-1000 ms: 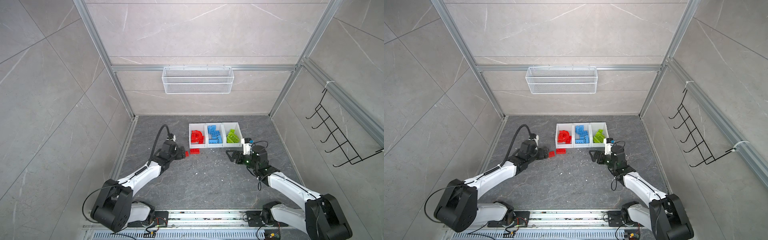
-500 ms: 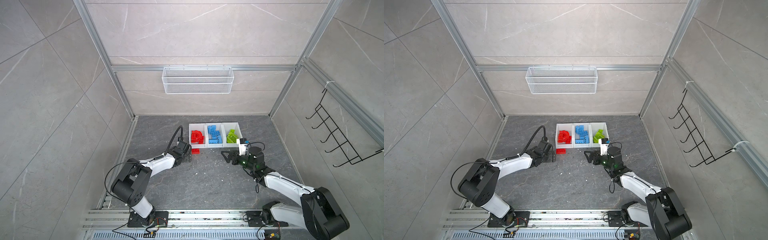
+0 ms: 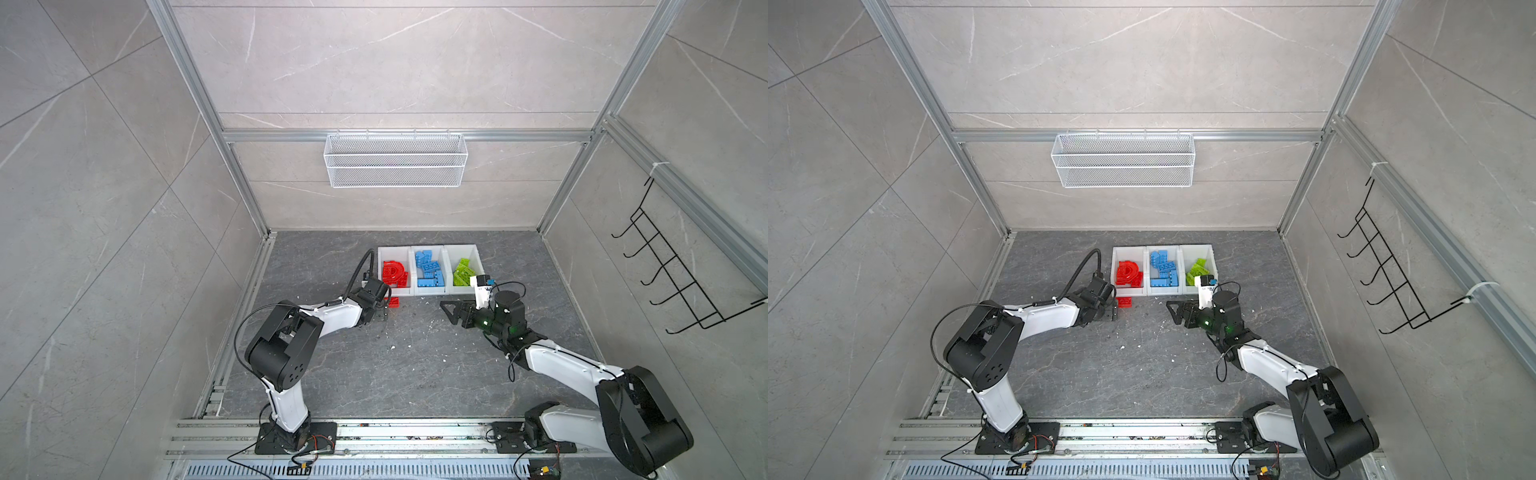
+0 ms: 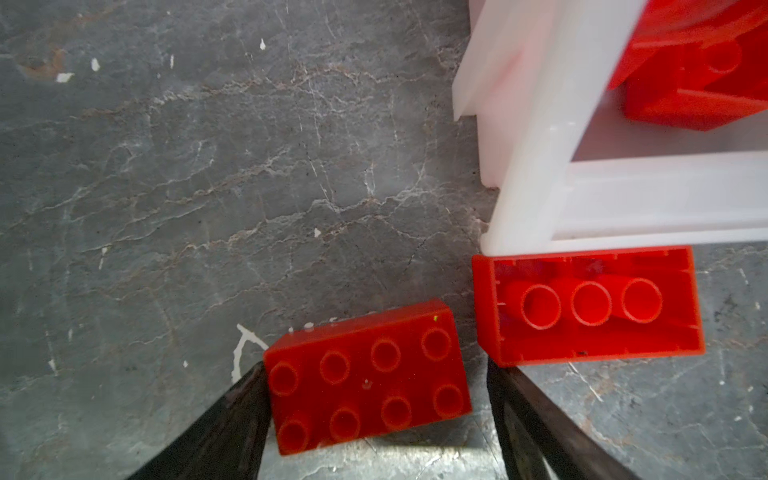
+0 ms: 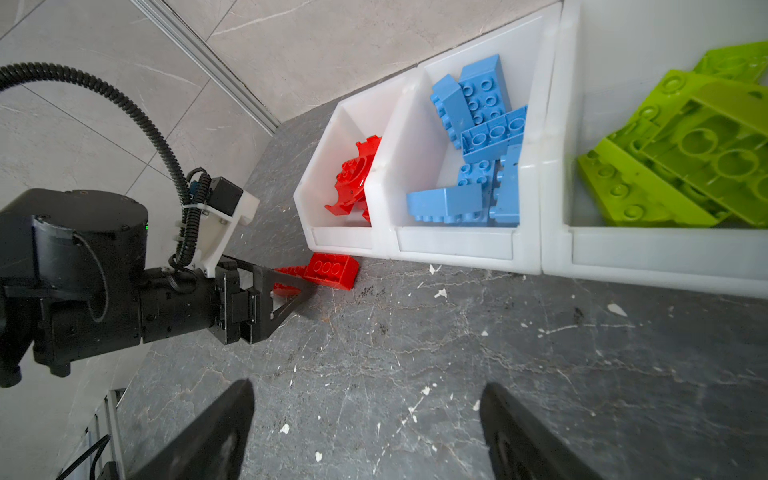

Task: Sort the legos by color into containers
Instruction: 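Grasp the loose red brick with the left gripper while the right gripper withdraws, then lift the red brick with the left gripper over the red compartment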

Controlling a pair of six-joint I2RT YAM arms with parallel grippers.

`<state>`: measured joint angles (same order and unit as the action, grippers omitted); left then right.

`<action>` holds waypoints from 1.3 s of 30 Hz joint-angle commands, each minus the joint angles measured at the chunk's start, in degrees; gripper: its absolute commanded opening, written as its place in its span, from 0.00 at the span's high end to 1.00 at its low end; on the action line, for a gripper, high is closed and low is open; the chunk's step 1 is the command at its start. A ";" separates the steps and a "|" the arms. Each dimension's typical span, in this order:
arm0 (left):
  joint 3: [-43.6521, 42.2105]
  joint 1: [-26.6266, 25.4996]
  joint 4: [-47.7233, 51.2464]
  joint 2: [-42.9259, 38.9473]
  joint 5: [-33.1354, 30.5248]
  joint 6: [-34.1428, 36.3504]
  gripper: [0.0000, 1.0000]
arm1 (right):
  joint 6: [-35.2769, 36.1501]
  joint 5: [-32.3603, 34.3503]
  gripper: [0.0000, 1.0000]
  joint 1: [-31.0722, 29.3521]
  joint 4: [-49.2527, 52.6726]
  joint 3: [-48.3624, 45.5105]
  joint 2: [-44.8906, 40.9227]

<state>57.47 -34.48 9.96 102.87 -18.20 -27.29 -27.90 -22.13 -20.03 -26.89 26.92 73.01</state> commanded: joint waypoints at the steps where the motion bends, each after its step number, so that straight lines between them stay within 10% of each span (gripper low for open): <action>1: 1.59 -0.07 0.77 1.35 -1.71 0.15 0.20 | 0.53 -0.37 0.13 -0.55 -0.18 1.33 0.22; 18: -1.59 -0.06 5.08 -9.92 -8.04 1.77 0.44 | 1.37 0.23 0.13 -1.85 0.53 1.82 0.11; 24: 4.36 -0.15 7.35 -15.51 -1.32 7.26 0.44 | 1.47 0.25 0.13 -1.97 0.79 1.98 0.39; 39: 31.53 -0.18 7.85 8.11 5.45 14.04 0.45 | 2.05 0.95 0.13 -2.97 1.32 2.16 0.30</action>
<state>84.95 -34.74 17.67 107.31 -14.39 -15.90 -27.22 -22.02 -22.61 -26.68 27.59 73.56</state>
